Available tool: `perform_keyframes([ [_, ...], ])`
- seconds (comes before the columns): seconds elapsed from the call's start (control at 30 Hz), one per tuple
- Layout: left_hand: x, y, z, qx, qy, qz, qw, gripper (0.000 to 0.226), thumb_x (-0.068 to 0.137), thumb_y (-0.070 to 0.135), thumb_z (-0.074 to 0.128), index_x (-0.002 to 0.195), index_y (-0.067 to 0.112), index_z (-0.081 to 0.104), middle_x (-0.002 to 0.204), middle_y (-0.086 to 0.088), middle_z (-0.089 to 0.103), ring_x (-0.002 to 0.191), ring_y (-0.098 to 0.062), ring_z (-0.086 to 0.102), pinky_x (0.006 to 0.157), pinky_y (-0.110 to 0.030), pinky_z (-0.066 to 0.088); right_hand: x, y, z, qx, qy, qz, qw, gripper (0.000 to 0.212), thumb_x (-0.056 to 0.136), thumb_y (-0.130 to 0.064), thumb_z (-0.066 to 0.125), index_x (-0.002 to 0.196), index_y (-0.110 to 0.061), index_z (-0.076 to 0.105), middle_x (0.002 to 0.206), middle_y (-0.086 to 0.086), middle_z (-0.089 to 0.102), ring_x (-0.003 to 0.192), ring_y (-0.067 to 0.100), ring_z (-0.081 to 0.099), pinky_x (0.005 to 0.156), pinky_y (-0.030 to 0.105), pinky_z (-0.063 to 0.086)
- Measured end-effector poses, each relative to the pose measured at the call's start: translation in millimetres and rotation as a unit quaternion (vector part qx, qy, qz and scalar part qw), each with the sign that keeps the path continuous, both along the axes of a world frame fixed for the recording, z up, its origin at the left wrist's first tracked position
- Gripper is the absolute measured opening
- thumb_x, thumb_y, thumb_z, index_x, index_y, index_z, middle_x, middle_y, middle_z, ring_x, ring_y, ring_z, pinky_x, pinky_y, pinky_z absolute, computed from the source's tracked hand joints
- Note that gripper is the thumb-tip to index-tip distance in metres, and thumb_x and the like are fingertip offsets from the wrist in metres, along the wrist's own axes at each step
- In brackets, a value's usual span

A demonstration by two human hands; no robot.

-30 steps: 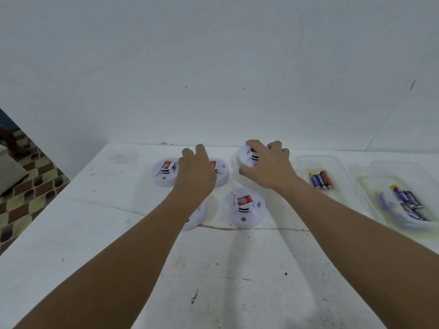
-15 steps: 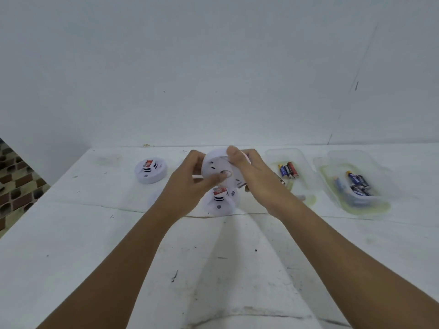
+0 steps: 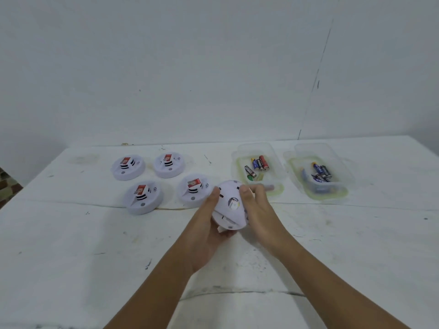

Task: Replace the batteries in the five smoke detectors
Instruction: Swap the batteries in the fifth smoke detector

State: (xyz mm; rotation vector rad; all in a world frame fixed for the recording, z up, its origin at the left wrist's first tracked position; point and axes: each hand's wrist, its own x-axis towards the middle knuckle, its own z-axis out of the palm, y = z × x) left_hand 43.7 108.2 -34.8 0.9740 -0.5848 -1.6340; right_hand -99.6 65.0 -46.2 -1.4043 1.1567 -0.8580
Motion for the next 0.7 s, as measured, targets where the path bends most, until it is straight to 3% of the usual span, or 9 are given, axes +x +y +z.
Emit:
perform_keyframes([
  [0.07, -5, -2, -6, 0.021, 0.046, 0.008, 0.999, 0.054, 0.1, 0.044, 0.056, 0.14, 0.009, 0.06, 0.135, -0.019, 0.067, 0.129, -0.034, 0.062, 0.114, -0.055, 0.043, -4, 4, -11, -0.041, 0.017, -0.013, 0.999, 0.036, 0.101, -0.065, 0.045, 0.121, -0.036, 0.043, 0.122, 0.002, 0.061, 0.109, 0.016, 0.065, 0.089, 0.035, 0.058],
  [0.13, -8, -4, -13, 0.036, 0.068, 0.0, 0.997, 0.056, 0.099, 0.041, 0.057, 0.142, 0.005, 0.057, 0.136, -0.022, 0.065, 0.129, -0.036, 0.062, 0.112, -0.054, 0.045, -9, 6, -23, -0.175, 0.111, -0.055, 0.977, 0.043, 0.101, -0.056, 0.052, 0.136, -0.033, 0.044, 0.13, -0.003, 0.046, 0.118, 0.016, 0.05, 0.098, 0.027, 0.045],
  [0.2, -8, -5, -18, 0.044, 0.094, -0.015, 0.994, 0.059, 0.101, 0.044, 0.053, 0.144, 0.005, 0.056, 0.14, -0.023, 0.063, 0.13, -0.035, 0.061, 0.108, -0.052, 0.049, -12, 7, -28, -0.268, 0.176, -0.065, 0.945, 0.045, 0.099, -0.05, 0.054, 0.14, -0.031, 0.051, 0.128, -0.008, 0.039, 0.117, 0.015, 0.04, 0.101, 0.03, 0.038],
  [0.37, 4, -12, -20, 0.065, 0.208, -0.074, 0.973, 0.071, 0.102, 0.058, 0.043, 0.147, 0.005, 0.055, 0.151, -0.027, 0.05, 0.137, -0.043, 0.052, 0.104, -0.056, 0.051, -14, 8, -25, -0.369, 0.233, -0.079, 0.896, 0.052, 0.09, -0.061, 0.066, 0.134, -0.032, 0.062, 0.127, -0.009, 0.04, 0.108, 0.015, 0.038, 0.096, 0.04, 0.046],
  [0.5, 4, -15, -17, 0.073, 0.21, -0.116, 0.968, 0.06, 0.106, 0.048, 0.041, 0.138, 0.002, 0.063, 0.151, -0.025, 0.051, 0.129, -0.042, 0.059, 0.096, -0.051, 0.057, -11, 11, -28, -0.36, 0.198, -0.074, 0.908, 0.066, 0.079, -0.066, 0.074, 0.136, -0.034, 0.06, 0.13, -0.009, 0.04, 0.115, 0.018, 0.04, 0.098, 0.043, 0.05],
  [0.7, 5, -19, -23, 0.061, 0.172, -0.111, 0.977, 0.063, 0.104, 0.047, 0.049, 0.155, 0.01, 0.045, 0.154, -0.023, 0.048, 0.132, -0.04, 0.056, 0.096, -0.053, 0.056, -17, 8, -20, -0.365, 0.211, -0.057, 0.905, 0.068, 0.074, -0.068, 0.072, 0.132, -0.033, 0.06, 0.118, -0.008, 0.054, 0.11, 0.016, 0.05, 0.093, 0.047, 0.05],
])
